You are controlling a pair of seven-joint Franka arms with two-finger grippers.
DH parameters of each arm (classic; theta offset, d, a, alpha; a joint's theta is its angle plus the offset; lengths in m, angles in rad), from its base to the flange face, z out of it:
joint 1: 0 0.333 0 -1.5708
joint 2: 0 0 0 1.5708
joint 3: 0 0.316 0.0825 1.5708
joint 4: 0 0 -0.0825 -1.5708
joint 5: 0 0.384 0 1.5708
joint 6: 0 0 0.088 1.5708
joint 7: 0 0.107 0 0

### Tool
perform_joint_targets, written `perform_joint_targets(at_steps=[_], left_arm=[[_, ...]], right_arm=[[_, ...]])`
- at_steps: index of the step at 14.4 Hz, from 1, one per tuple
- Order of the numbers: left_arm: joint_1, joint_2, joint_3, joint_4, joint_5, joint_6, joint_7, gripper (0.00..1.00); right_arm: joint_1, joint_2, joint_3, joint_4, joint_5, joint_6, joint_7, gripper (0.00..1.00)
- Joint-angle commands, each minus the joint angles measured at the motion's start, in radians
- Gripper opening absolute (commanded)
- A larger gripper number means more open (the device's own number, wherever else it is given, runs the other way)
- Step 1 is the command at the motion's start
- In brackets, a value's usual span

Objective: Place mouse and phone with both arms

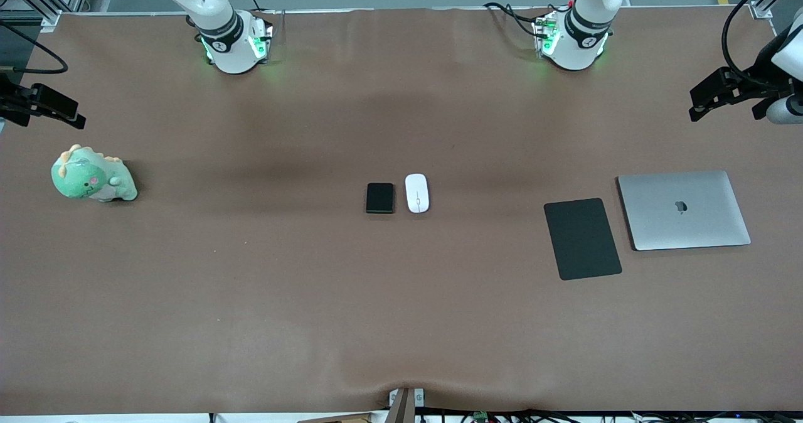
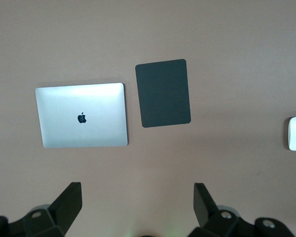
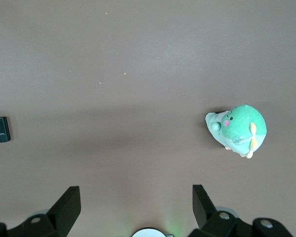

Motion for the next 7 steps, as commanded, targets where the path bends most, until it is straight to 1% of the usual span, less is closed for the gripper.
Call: perform_joint_targets(at_steps=[1, 7], left_arm=[[0.009, 0.01, 0.001, 0.021, -0.022, -0.007, 0.023, 1.0], [0.007, 0.017, 0.004, 0.041, -0.022, -0.006, 0.022, 1.0]], right_arm=[[-0.014, -0.016, 0.001, -0.017, 0.002, -0.004, -0.018, 1.0], [-0.018, -0.013, -0.002, -0.011, 0.006, 0.005, -0.018, 1.0]])
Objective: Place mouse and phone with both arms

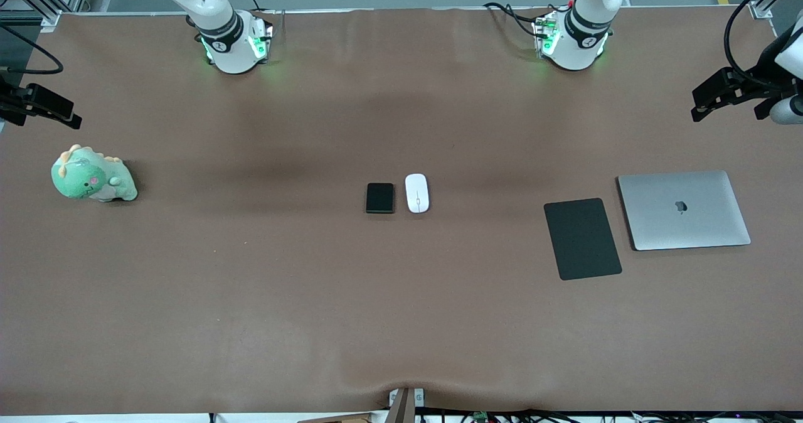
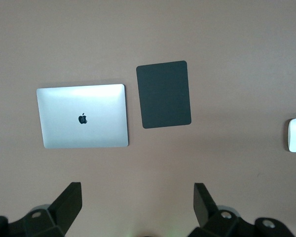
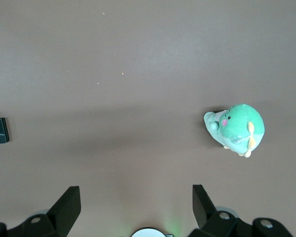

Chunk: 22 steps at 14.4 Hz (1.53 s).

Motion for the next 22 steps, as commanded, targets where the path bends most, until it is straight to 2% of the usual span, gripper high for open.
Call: perform_joint_targets(at_steps=[1, 8, 14, 18, 20, 22], left_arm=[[0.004, 0.034, 0.001, 0.041, -0.022, 0.0, 0.016, 1.0], [-0.026, 0.064, -0.023, 0.052, -0.011, -0.001, -0.003, 1.0], [-0.1, 0.196, -0.04, 0.055, -0.022, 0.009, -0.004, 1.0], [-0.213, 0.313, -0.046, 0.047, 0.023, 0.136, -0.133, 1.0], [-0.311, 0.386, -0.046, 0.047, 0.104, 0.17, -0.239, 1.0], [-0.39, 0.461, -0.046, 0.047, 0.127, 0.218, -0.343, 1.0]], right_arm=[[-0.017, -0.013, 0.005, -0.01, 0.005, 0.005, -0.015, 1.0], [-0.016, 0.024, 0.005, 0.009, 0.005, 0.002, -0.021, 1.0], [-0.016, 0.029, 0.005, 0.007, 0.003, -0.002, -0.024, 1.0], [-0.016, 0.053, 0.005, 0.009, 0.002, -0.002, -0.026, 1.0], [-0.016, 0.084, 0.005, 0.009, 0.002, -0.005, -0.026, 1.0], [-0.016, 0.092, 0.005, 0.007, 0.002, -0.004, -0.026, 1.0]])
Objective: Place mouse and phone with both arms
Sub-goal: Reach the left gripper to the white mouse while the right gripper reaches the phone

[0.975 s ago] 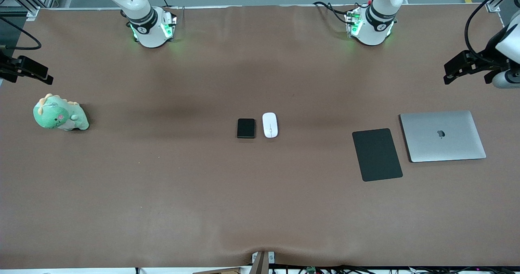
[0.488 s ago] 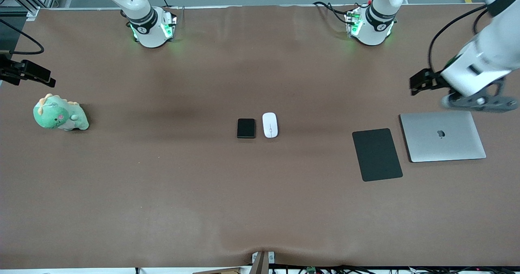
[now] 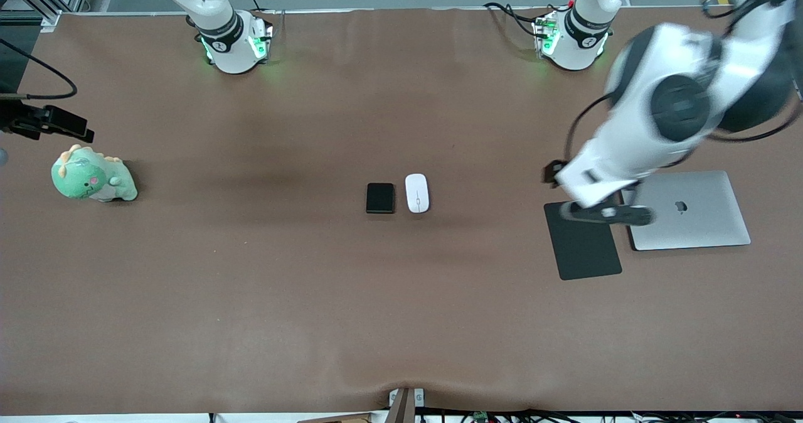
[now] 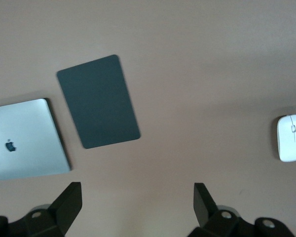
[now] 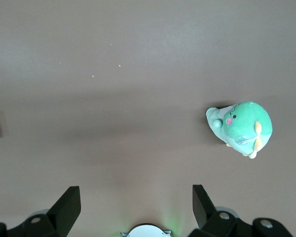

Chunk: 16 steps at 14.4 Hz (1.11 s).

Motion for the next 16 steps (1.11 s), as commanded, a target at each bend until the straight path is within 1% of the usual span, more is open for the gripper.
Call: perform_joint_targets(at_steps=[1, 3, 6, 8, 10, 12, 14, 15, 16], left_arm=[[-0.078, 0.109, -0.001, 0.027, 0.033, 0.068, -0.099, 1.0], [-0.127, 0.178, -0.004, 0.027, 0.021, 0.198, -0.124, 1.0], [-0.195, 0.299, -0.002, 0.035, 0.028, 0.399, -0.216, 1.0], [-0.212, 0.337, -0.002, 0.049, 0.028, 0.516, -0.259, 1.0], [-0.224, 0.353, -0.004, 0.059, 0.025, 0.537, -0.273, 1.0], [-0.251, 0.356, -0.004, 0.052, 0.022, 0.537, -0.306, 1.0], [-0.279, 0.365, -0.004, 0.036, 0.025, 0.537, -0.36, 1.0], [-0.311, 0.358, -0.004, -0.005, 0.025, 0.535, -0.386, 1.0], [-0.322, 0.353, -0.004, -0.038, 0.025, 0.535, -0.395, 1.0]], right_arm=[[-0.016, 0.017, 0.008, 0.006, 0.002, -0.007, -0.016, 1.0], [-0.016, 0.026, 0.007, -0.002, -0.005, -0.017, -0.014, 1.0], [-0.033, 0.051, 0.007, -0.017, -0.009, -0.039, -0.016, 1.0], [-0.036, 0.057, 0.007, -0.026, -0.009, -0.031, -0.014, 1.0], [-0.036, 0.077, 0.008, -0.028, 0.003, -0.013, -0.012, 1.0], [-0.029, 0.092, 0.01, -0.031, 0.005, 0.022, -0.009, 1.0], [-0.013, 0.109, 0.013, -0.031, 0.03, 0.046, -0.005, 1.0], [0.0, 0.116, 0.013, -0.031, 0.044, 0.05, -0.002, 1.0], [0.007, 0.121, 0.013, -0.031, 0.046, 0.053, -0.002, 1.0]])
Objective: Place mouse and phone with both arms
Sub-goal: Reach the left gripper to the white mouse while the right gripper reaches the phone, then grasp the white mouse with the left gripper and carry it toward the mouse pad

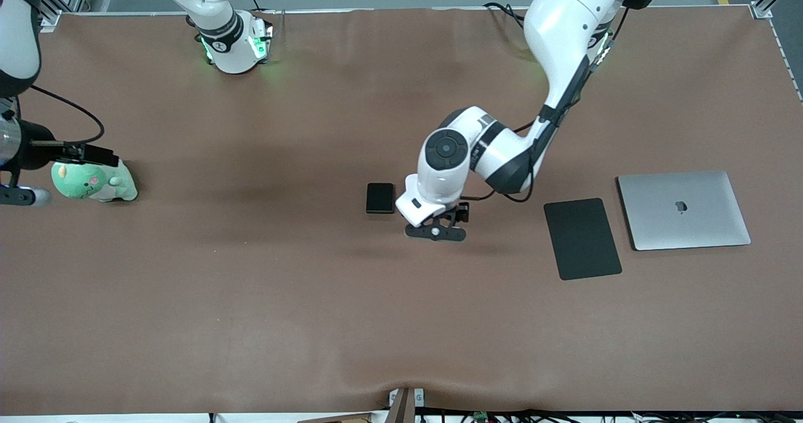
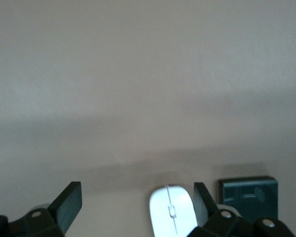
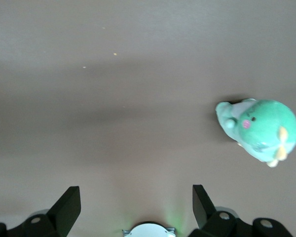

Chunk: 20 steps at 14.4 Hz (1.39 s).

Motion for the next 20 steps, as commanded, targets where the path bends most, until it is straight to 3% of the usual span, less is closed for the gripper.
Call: perform_joint_targets(at_steps=[1, 12, 20], left_arm=[[-0.038, -0.007, 0.002, -0.075, 0.014, 0.001, -0.052, 1.0], [-0.092, 0.012, 0.001, -0.129, 0.011, 0.021, -0.152, 1.0], [-0.098, 0.062, 0.001, -0.131, -0.004, 0.101, -0.216, 1.0]], right_arm=[[0.02, 0.011, 0.004, -0.005, 0.021, 0.016, 0.0, 1.0], [0.087, 0.09, 0.006, -0.005, 0.146, 0.122, 0.059, 1.0], [0.173, 0.153, 0.006, -0.005, 0.152, 0.195, 0.079, 1.0]])
